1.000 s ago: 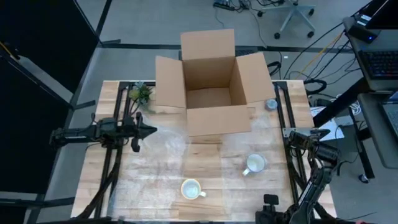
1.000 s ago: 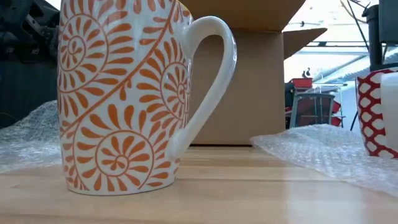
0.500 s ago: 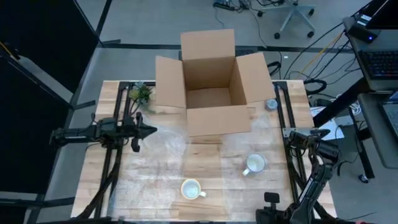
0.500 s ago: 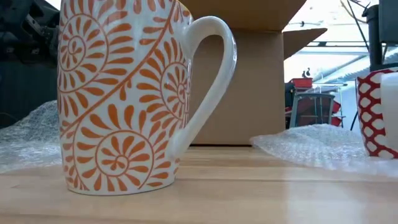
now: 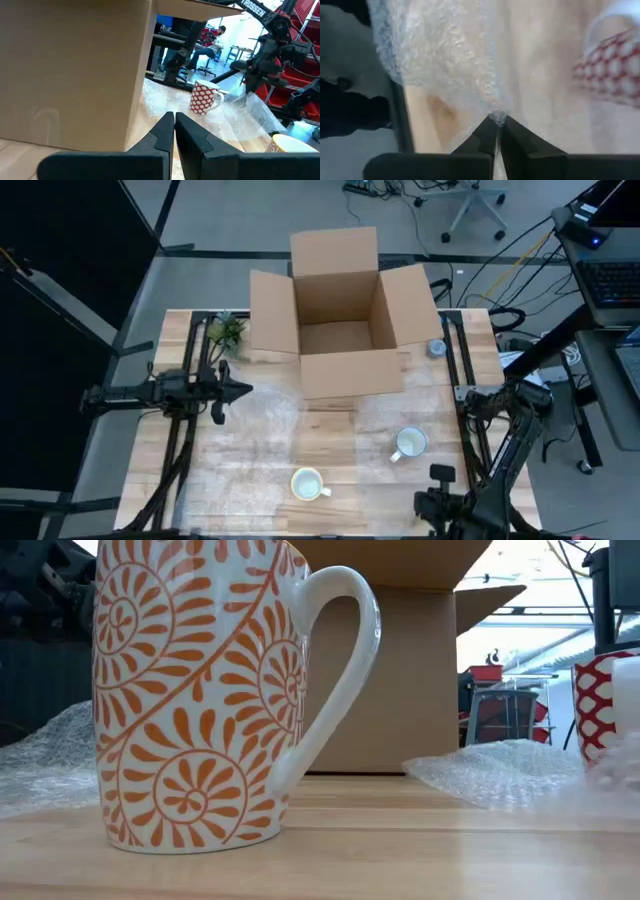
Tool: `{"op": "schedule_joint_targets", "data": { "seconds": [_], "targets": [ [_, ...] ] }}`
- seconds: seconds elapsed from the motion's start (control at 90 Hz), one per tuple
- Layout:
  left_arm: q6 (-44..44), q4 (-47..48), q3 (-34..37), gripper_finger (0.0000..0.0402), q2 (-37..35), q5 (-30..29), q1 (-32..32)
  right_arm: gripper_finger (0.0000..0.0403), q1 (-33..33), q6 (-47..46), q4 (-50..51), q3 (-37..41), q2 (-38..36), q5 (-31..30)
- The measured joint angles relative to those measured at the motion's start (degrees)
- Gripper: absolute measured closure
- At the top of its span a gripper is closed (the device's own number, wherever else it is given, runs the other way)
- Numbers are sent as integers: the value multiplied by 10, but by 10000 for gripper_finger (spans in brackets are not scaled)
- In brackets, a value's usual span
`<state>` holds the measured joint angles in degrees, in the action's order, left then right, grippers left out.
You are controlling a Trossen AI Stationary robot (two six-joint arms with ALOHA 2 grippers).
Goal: Wrap mug
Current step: Wrap the red mug with bubble wrap
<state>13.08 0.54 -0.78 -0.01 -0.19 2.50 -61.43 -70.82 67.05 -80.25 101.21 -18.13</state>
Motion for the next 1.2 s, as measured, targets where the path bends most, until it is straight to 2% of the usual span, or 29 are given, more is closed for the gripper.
{"op": "schedule_joint_targets", "data": {
  "seconds": [0.322,0.722,0.922,1.2],
  "targets": [
    [0,0,0,398,0,0,0,403,34,2,93,0,-15,-5],
    [0,0,0,398,0,0,0,403,75,2,171,0,-15,-107],
    [0,0,0,398,0,0,0,403,101,-34,228,0,-15,-128],
    [0,0,0,398,0,0,0,403,143,-51,202,33,-16,-154]
  ]
}}
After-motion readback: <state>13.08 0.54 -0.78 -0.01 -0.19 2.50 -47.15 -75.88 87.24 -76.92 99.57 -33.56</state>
